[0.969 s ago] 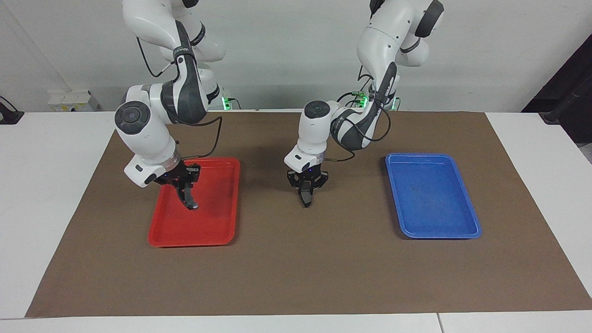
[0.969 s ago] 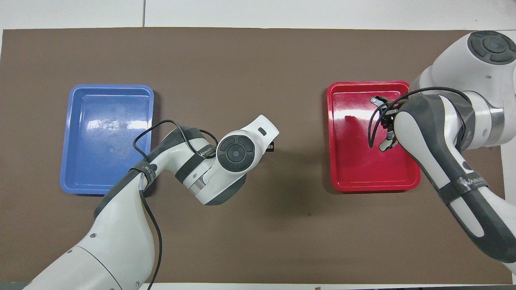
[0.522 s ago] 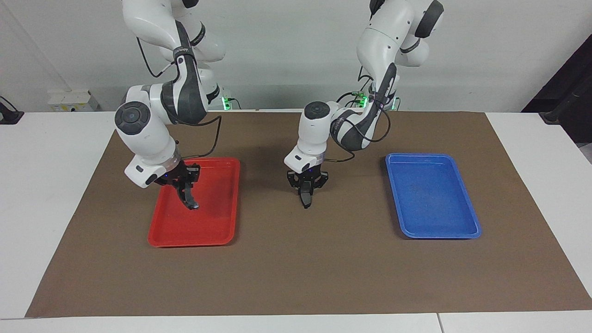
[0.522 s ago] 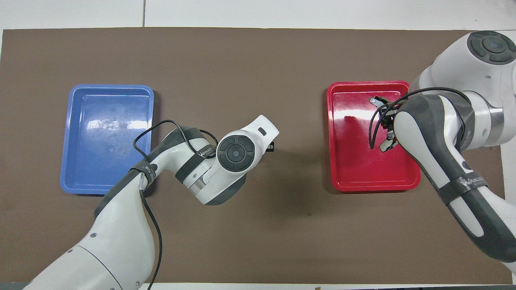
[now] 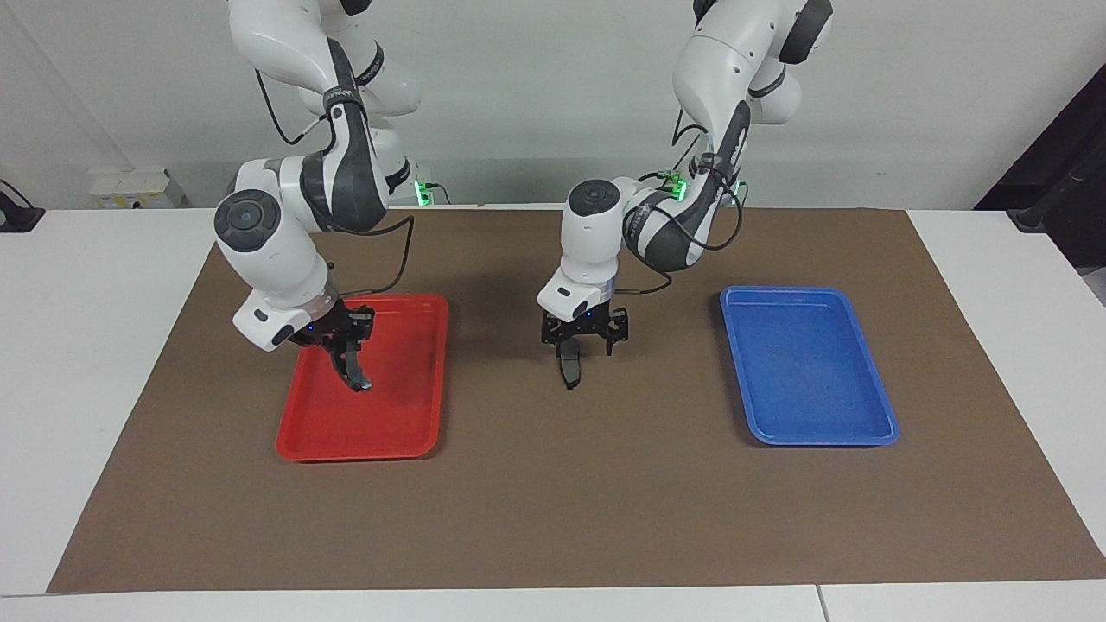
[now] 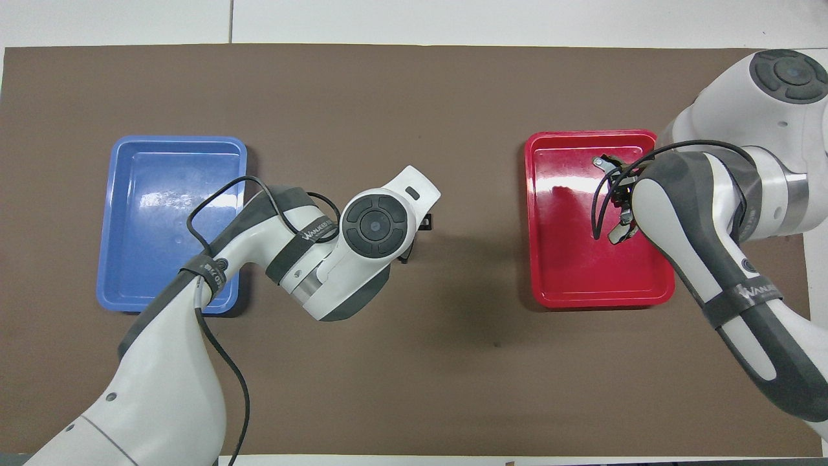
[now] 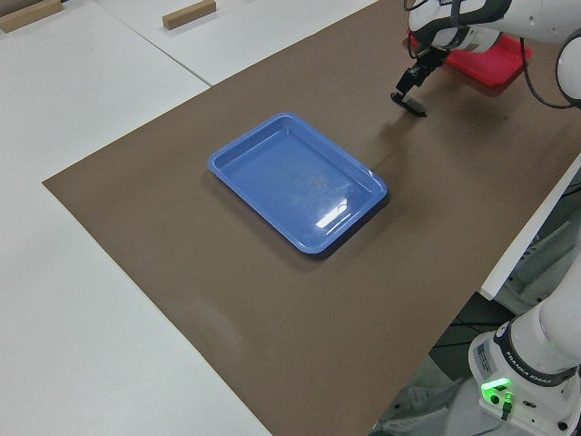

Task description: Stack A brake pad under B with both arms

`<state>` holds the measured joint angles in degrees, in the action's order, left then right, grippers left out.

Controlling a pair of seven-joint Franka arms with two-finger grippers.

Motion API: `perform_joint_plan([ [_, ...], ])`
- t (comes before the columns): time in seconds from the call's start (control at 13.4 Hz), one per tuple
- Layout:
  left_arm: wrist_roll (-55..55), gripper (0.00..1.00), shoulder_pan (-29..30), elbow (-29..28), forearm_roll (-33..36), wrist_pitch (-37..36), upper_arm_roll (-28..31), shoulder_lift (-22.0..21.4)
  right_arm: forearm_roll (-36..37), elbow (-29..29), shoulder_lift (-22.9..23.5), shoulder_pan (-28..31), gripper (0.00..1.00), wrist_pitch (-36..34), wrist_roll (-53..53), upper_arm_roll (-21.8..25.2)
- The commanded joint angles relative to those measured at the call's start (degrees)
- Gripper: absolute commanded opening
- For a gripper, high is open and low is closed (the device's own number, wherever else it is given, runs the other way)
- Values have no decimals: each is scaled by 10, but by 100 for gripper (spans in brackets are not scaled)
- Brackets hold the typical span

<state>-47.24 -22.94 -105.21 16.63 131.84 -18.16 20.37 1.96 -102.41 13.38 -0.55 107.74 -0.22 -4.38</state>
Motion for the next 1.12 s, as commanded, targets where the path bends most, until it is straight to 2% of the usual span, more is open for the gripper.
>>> perform_joint_plan([
  [0.0,-7,100,18,3,6,-60,8,-53,-29,12,1,3,0,-11,-11,-7],
  [0.15,4,100,24,35,6,-150,9,-73,-41,15,3,-8,0,-7,6,-11],
  [0.3,100,100,52,42,2,-224,8,-109,-34,29,10,-13,0,-6,81,-58],
  [0.45,202,100,86,42,-38,-278,14,-150,-32,45,21,-23,0,-3,152,-91],
  [0.67,337,100,102,61,-102,-368,100,-204,-32,52,30,-58,0,23,242,-121],
  [0.82,407,100,114,100,-122,-437,141,-216,-18,55,54,-83,0,54,302,-142],
  [1.04,455,100,145,150,-149,-498,182,-223,8,74,91,-126,0,88,354,-147],
])
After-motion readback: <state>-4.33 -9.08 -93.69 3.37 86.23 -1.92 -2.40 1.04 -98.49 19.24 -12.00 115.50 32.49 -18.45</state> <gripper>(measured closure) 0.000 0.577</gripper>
